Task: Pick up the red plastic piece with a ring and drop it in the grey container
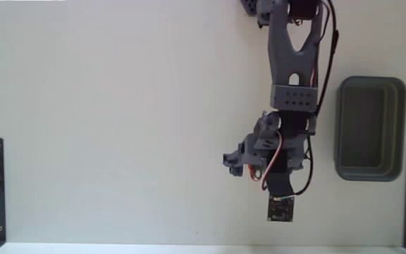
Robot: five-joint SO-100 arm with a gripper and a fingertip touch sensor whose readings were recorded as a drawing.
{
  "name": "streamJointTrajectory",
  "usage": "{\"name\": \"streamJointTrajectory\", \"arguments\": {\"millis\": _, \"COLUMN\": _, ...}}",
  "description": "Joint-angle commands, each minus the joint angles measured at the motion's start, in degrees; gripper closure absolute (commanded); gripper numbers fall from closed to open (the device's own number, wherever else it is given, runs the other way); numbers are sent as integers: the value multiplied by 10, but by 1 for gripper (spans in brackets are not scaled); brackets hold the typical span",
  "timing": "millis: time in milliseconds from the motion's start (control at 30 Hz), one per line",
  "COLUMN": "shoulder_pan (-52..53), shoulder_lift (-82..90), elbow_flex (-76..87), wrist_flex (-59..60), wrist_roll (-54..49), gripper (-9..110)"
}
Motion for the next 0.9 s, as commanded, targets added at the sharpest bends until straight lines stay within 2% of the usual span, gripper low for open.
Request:
{"name": "streamJointTrajectory", "arguments": {"millis": 0, "shoulder_pan": 3, "shoulder_lift": 17, "elbow_flex": 6, "wrist_flex": -17, "wrist_roll": 3, "gripper": -9}}
{"name": "streamJointTrajectory", "arguments": {"millis": 867, "shoulder_pan": 3, "shoulder_lift": 10, "elbow_flex": 77, "wrist_flex": -95, "wrist_roll": 3, "gripper": -9}}
